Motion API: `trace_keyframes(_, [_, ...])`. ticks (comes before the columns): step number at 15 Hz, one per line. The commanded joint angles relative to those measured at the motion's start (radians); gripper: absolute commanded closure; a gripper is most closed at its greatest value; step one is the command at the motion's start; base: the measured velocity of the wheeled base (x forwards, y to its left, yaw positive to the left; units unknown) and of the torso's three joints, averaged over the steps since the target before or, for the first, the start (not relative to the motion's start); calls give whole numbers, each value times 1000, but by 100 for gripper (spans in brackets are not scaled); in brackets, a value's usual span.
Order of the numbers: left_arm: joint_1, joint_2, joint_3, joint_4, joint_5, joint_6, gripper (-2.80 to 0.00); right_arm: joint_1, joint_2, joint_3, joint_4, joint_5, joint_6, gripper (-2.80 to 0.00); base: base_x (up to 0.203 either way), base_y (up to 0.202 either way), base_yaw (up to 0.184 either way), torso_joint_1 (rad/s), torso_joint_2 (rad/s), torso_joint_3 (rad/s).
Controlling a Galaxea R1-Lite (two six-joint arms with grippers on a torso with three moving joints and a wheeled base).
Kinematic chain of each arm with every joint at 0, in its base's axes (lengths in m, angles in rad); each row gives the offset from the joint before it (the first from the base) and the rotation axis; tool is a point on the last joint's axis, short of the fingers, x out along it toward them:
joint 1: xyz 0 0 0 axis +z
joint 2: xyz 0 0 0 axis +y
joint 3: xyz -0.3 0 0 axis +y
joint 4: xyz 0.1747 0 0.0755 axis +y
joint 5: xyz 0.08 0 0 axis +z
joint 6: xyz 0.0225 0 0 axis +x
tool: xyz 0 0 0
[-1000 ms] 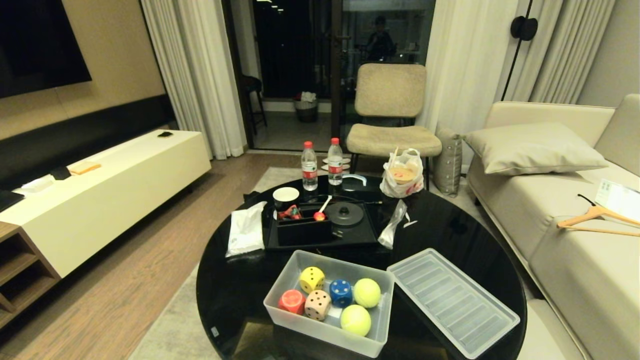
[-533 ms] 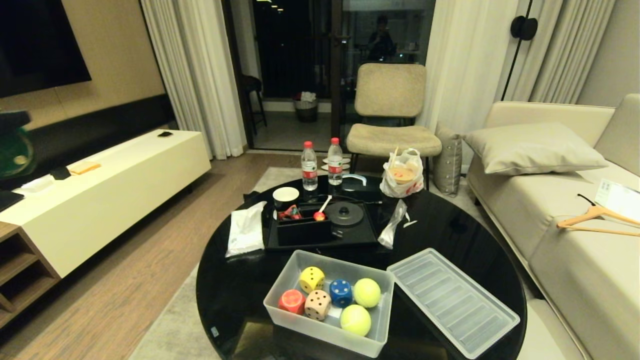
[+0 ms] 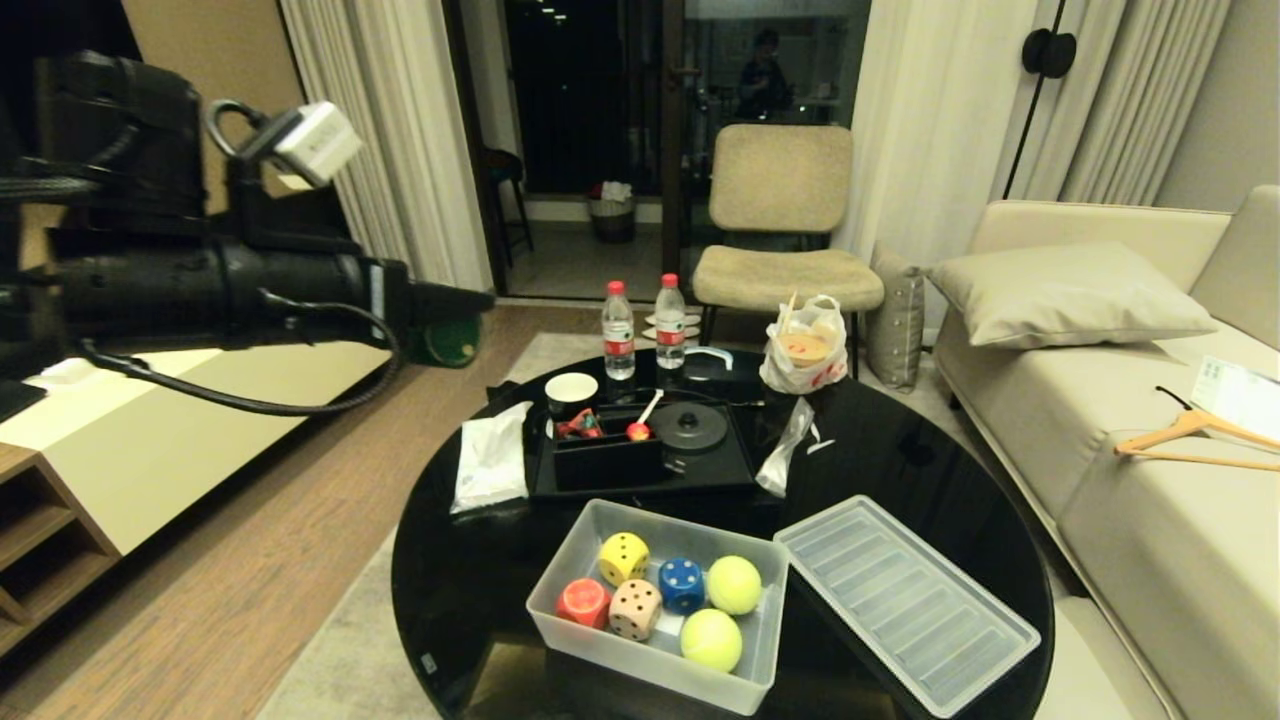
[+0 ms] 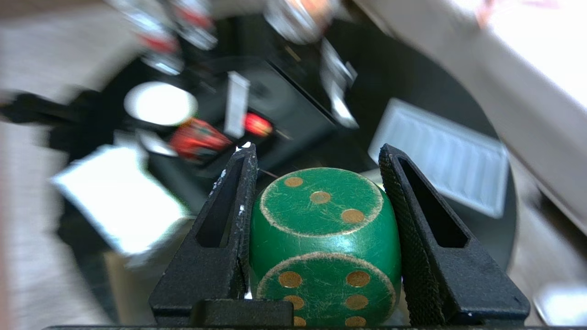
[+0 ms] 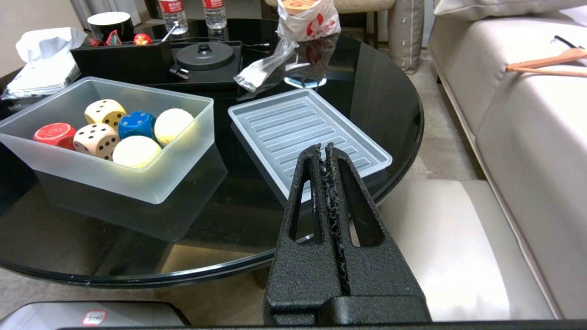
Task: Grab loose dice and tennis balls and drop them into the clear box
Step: Put the toys in the box
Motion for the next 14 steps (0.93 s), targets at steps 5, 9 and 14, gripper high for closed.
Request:
trace_keyframes(5, [-171,358,-124,-7,1,-53,0,0,1,0,0,0,0,0,0,0,0,0,0,0])
trace_keyframes(9, [-182,480,-154,-15,5,-61,0,-1,1,0,0,0,0,0,0,0,0,0,0,0])
trace_keyframes(14, [-183,592,-157,-123,29,-92,0,0,1,0,0,0,0,0,0,0,0,0,0,0])
